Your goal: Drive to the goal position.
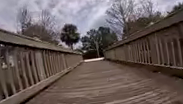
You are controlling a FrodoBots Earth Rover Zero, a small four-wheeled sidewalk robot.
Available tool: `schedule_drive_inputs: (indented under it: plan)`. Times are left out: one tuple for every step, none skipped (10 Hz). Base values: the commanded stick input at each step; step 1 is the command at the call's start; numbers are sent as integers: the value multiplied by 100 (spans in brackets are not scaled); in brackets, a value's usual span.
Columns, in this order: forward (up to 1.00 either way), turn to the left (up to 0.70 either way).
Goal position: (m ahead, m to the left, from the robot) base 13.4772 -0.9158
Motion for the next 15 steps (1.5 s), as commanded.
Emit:
schedule_drive_inputs:
  plan:
    - [70,0]
    - [70,0]
    - [70,0]
    - [70,0]
    - [70,0]
    - [70,0]
    - [70,0]
    - [70,0]
    - [70,0]
    - [70,0]
    - [70,-21]
    - [70,-31]
    - [70,-18]
    - [70,-5]
    - [70,0]
